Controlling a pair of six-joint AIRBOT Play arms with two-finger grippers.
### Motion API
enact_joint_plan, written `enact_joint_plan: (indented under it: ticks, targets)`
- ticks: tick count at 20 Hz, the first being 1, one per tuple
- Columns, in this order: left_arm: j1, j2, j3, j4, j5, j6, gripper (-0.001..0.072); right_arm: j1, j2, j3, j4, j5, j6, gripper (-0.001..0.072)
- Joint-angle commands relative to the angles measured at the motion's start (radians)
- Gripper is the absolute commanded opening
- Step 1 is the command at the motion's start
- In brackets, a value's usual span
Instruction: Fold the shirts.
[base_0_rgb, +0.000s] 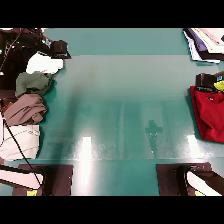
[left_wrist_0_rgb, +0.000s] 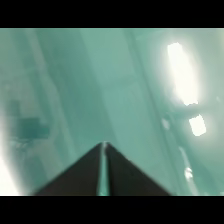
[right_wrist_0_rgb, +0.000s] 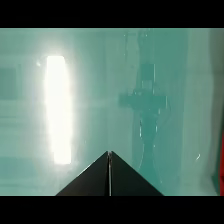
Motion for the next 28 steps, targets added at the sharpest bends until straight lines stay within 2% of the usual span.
enact_joint_plan:
  ticks: [1,2,4,5,7,14,22,23,24,25,26,28]
  targets:
    - [0.0,-0.011,-0.004,0.174,0.111,-0.014,0.058,0.0,0.0,0.001,0.0,0.011,0.0,0.0017]
    - [0.0,-0.023,-0.003,0.28,0.161,-0.045,0.0614,0.0,0.0,0.001,0.0,0.019,0.0,0.0017]
    - [0.01,-0.058,-0.003,0.474,0.254,-0.096,0.0614,0.0,0.0,0.001,0.0,0.039,0.0,0.0017]
    - [0.023,-0.085,-0.003,0.524,0.298,-0.108,0.0615,0.0,0.0,0.001,0.0,0.053,0.001,0.0018]
    - [0.061,-0.15,-0.003,0.533,0.38,-0.108,0.0614,0.0,0.0,0.001,0.002,0.069,0.001,0.0017]
    - [0.14,-0.349,-0.003,0.537,0.528,-0.106,0.0615,0.0,0.0,0.001,0.008,0.072,0.002,0.0017]
    - [0.141,-0.41,-0.002,0.537,0.653,-0.107,0.0612,0.0,0.0,0.001,0.008,0.074,0.002,0.0017]
    - [0.141,-0.41,-0.002,0.537,0.658,-0.107,0.0548,0.0,0.0,0.0,0.008,0.074,0.002,0.0017]
    - [0.141,-0.41,-0.003,0.537,0.655,-0.107,0.0317,0.0,0.0,0.001,0.008,0.075,0.002,0.0017]
    - [0.141,-0.41,-0.002,0.536,0.655,-0.107,0.0133,0.0,0.0,0.0,0.008,0.075,0.002,0.0017]
    - [0.141,-0.41,-0.002,0.537,0.653,-0.107,0.0071,0.0,0.0,0.001,0.008,0.074,0.002,0.0017]
    - [0.141,-0.409,0.029,0.534,0.585,-0.107,0.0025,0.0,0.0,0.001,0.008,0.073,0.002,0.0017]
